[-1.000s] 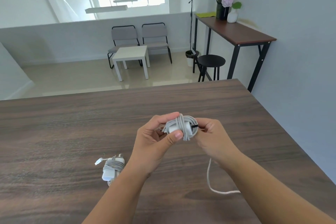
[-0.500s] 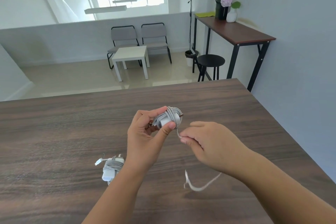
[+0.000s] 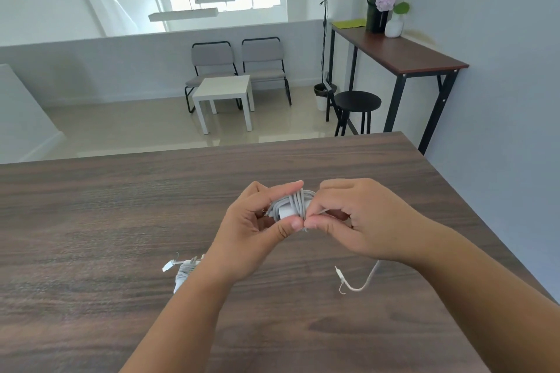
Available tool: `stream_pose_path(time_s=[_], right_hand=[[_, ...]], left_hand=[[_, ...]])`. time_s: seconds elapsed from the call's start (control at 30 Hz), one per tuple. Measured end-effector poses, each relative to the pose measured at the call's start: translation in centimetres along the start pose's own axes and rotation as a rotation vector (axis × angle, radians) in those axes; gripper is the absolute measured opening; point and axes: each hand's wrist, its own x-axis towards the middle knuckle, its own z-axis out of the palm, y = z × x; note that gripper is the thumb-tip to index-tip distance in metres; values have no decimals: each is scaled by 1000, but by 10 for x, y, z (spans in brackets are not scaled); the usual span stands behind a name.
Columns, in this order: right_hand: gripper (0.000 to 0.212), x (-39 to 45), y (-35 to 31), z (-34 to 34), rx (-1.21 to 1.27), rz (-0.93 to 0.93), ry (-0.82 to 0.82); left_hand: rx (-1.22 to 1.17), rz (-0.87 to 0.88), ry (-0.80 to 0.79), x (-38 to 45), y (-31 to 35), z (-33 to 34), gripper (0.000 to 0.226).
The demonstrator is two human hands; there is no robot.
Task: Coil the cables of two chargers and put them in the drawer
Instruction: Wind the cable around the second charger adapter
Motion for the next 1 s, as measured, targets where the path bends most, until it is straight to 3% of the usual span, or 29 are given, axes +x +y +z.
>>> stream_pose_path(time_s=[0.13, 0.37, 0.63, 1.0], right_hand=[[20, 0, -2, -1, 47, -37, 60], [10, -2, 5, -2, 351, 11, 129], [13, -10, 5, 3, 399, -48, 212], [15, -10, 1, -2, 376, -13, 175]], left_hand=[[5, 5, -48, 0, 3, -6, 41], [27, -19, -161, -3, 4, -4, 45], [-21, -88, -196, -2, 4, -1, 51], [-63, -101, -177, -3, 7, 2, 53]])
